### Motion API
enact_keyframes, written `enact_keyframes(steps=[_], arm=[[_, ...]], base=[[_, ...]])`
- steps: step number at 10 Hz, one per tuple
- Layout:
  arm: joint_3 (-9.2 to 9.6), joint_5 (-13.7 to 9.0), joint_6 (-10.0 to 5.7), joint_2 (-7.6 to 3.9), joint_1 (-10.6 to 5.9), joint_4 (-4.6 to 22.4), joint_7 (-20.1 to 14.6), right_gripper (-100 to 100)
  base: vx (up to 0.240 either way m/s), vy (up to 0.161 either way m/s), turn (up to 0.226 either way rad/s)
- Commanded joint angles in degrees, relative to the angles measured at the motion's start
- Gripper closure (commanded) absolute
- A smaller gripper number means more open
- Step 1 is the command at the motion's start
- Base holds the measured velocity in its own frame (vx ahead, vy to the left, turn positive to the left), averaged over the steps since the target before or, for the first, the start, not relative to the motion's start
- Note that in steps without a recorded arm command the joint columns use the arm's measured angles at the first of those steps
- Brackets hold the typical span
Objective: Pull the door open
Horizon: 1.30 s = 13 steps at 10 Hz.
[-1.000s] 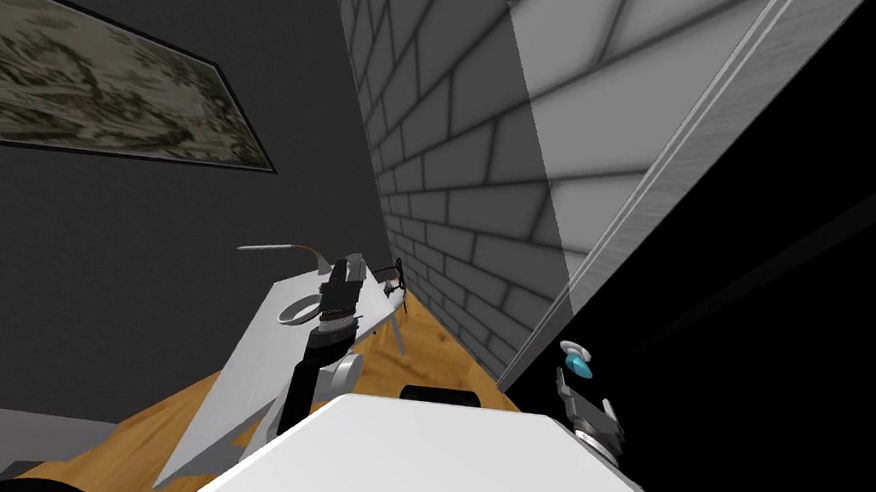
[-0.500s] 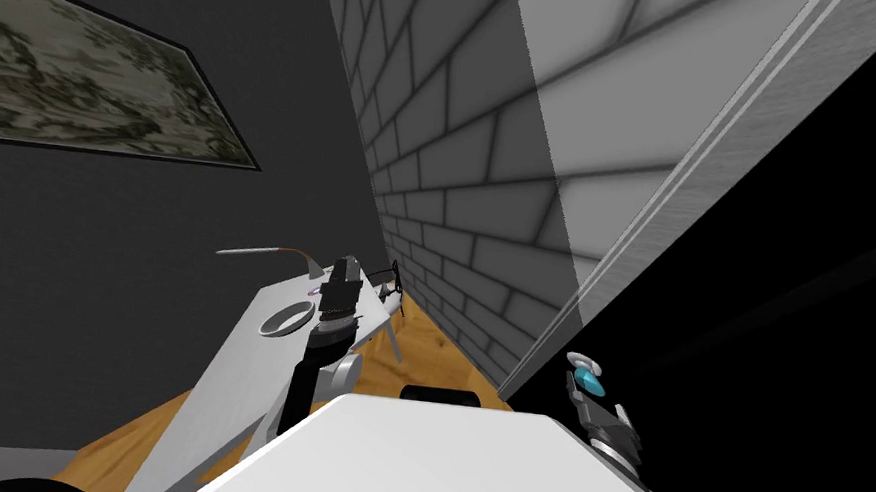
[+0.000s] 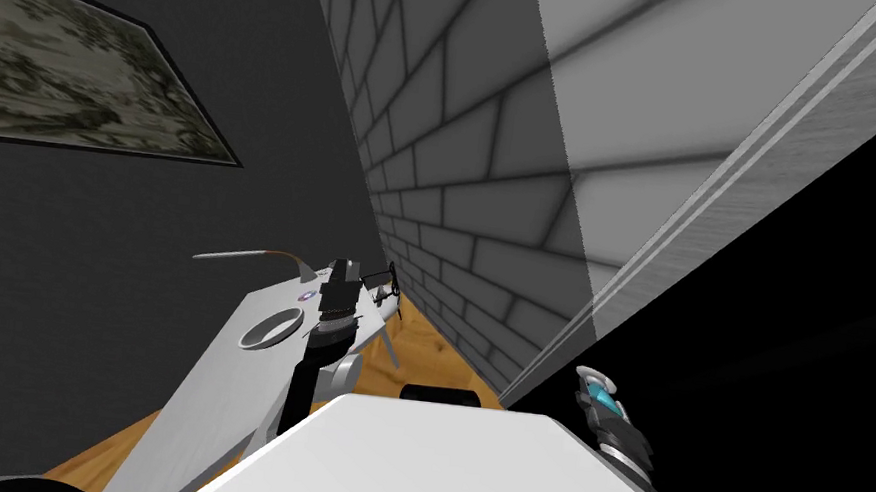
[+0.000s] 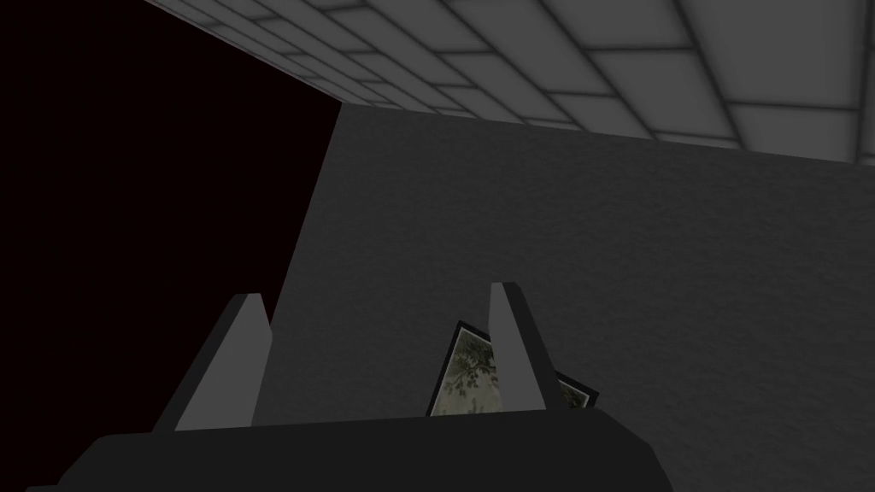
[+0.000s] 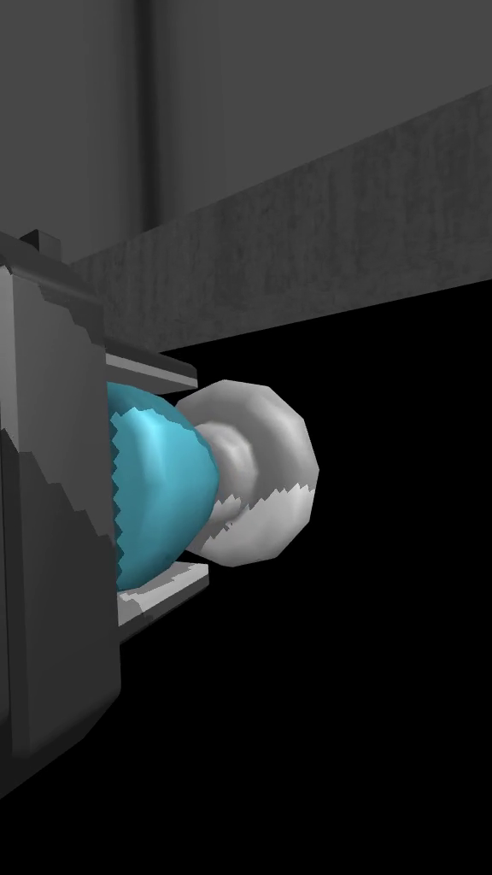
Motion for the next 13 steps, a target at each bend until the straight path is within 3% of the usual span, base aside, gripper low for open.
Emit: enact_keyframes(steps=[1,5,13], arm=[[0.08,0.04,-0.02,0.09,-0.02,-0.05,0.07,100],[0.08,0.04,-0.02,0.09,-0.02,-0.05,0.07,100],[5.90,4.56,-2.26,-1.36,1.21,-2.46,-2.06,100]], base=[[-0.024,0.000,0.004],[-0.007,0.002,0.004],[-0.203,0.030,0.049]])
